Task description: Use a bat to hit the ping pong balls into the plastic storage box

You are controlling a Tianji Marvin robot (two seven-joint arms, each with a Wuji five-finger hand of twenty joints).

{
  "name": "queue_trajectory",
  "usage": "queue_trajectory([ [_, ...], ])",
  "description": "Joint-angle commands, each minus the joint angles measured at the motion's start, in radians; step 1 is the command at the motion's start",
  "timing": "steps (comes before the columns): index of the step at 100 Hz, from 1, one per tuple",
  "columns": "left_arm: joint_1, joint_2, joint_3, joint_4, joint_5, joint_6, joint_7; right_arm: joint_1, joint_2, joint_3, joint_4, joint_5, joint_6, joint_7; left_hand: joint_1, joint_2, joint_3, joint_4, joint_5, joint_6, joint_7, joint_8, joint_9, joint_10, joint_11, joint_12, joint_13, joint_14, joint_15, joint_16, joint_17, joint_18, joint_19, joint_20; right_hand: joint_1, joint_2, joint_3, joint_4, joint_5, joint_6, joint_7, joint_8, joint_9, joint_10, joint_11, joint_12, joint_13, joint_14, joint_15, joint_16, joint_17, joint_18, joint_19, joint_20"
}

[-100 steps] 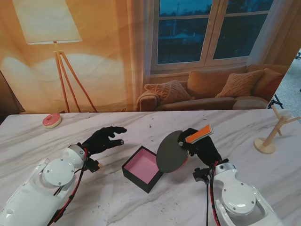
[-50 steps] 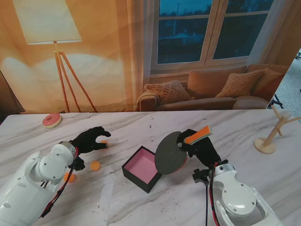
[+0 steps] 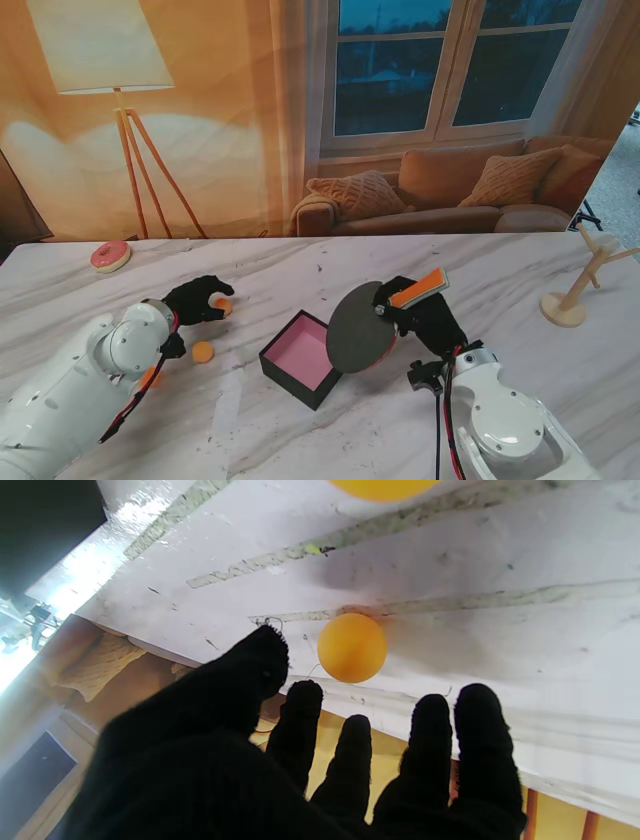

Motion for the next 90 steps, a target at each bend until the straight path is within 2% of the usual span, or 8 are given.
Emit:
queue_trajectory([
  [1,-0.018,-0.021,0.014,0.018,-0.023,0.015,-0.004,-0.006,-0.001,0.001,-0.009,0.003,0.009,0.013,0.001,-0.033,0.025,-0.017,-0.030,-0.030,0.016,0.000,-0.014,0.011,0.034,0.028,0.036,0.047,0.046,0.020,0.057,0.039,0.090,0.008,0.096,0.128,0.060,0.034,0.074,0.027,0.039,0.003,0.002,-0.054,0.025,-0.003,0.026,-0.059,-0.015,0.000,0.016,-0.021,-0.007,0.019],
  [20,-0.079,-0.030,0.095,0.088,0.001,0.017,0.036,-0.009,-0.001,0.005,-0.013,0.007,0.014,0.015,-0.006,-0.053,0.052,-0.025,-0.009,-0.025,0.059,0.002,0.005,0.032,0.143,0.080,0.135,0.093,0.198,0.078,0.261,0.029,0.229,-0.012,0.096,0.132,0.050,0.035,0.073,0.027,0.042,0.001,0.000,-0.053,0.025,-0.003,0.024,-0.058,-0.014,0.001,0.011,-0.019,-0.008,0.022],
  [29,-0.101,-0.029,0.123,0.109,0.005,0.015,0.029,-0.010,-0.001,0.006,-0.014,0.008,0.014,0.015,-0.001,-0.047,0.057,-0.026,-0.002,-0.023,0.071,0.004,0.006,0.034,0.170,0.096,0.162,0.093,0.255,0.105,0.287,0.009,0.252,-0.016,0.095,0.141,0.041,0.035,0.073,0.027,0.043,0.000,-0.001,-0.055,0.025,-0.003,0.022,-0.058,-0.015,0.002,0.007,-0.020,-0.011,0.023],
  [42,-0.125,-0.037,0.158,0.149,0.002,0.011,0.056,-0.011,-0.002,0.008,-0.018,0.013,0.020,0.015,0.012,-0.057,0.091,-0.026,0.020,-0.021,0.102,0.012,0.015,0.045,0.217,0.136,0.194,0.092,0.339,0.159,0.300,-0.015,0.268,-0.025,0.097,0.159,0.026,0.037,0.074,0.027,0.042,-0.001,-0.006,-0.054,0.025,-0.003,0.016,-0.054,-0.014,0.004,-0.002,-0.020,-0.009,0.027],
  [59,-0.145,-0.050,0.187,0.191,-0.009,0.014,0.094,-0.012,-0.001,0.008,-0.020,0.018,0.024,0.022,0.059,-0.069,0.160,-0.027,0.087,0.007,0.172,0.034,0.076,0.066,0.302,0.203,0.281,0.095,0.447,0.218,0.351,-0.049,0.313,-0.026,0.097,0.159,0.016,0.039,0.072,0.025,0.042,-0.001,-0.008,-0.053,0.024,-0.004,0.013,-0.054,-0.013,0.005,-0.006,-0.021,-0.008,0.030],
  [76,-0.157,-0.060,0.198,0.223,-0.033,0.006,0.116,-0.010,-0.001,0.006,-0.021,0.019,0.030,0.020,0.123,-0.076,0.204,-0.031,0.167,0.054,0.257,0.055,0.136,0.107,0.379,0.255,0.364,0.050,0.506,0.228,0.424,-0.095,0.348,-0.043,0.098,0.165,0.009,0.041,0.073,0.024,0.043,-0.001,-0.008,-0.054,0.025,-0.003,0.009,-0.054,-0.011,0.007,-0.011,-0.020,-0.008,0.033],
  [85,-0.161,-0.062,0.204,0.232,-0.033,0.003,0.122,-0.010,-0.002,0.005,-0.022,0.020,0.033,0.020,0.189,-0.123,0.196,-0.095,0.219,0.057,0.327,0.071,0.195,0.122,0.413,0.273,0.427,0.035,0.500,0.227,0.485,-0.116,0.343,-0.086,0.099,0.165,0.006,0.041,0.072,0.027,0.042,-0.001,-0.008,-0.054,0.026,-0.003,0.009,-0.054,-0.009,0.008,-0.011,-0.021,-0.007,0.034],
  [90,-0.163,-0.063,0.209,0.237,-0.031,0.002,0.129,-0.009,-0.001,0.004,-0.021,0.021,0.033,0.021,0.232,-0.147,0.192,-0.113,0.246,0.058,0.400,0.054,0.248,0.131,0.398,0.387,0.467,0.035,0.486,0.242,0.515,-0.119,0.363,-0.130,0.099,0.166,0.005,0.042,0.073,0.025,0.043,-0.001,-0.007,-0.054,0.026,-0.003,0.008,-0.055,-0.009,0.008,-0.012,-0.022,-0.008,0.034],
])
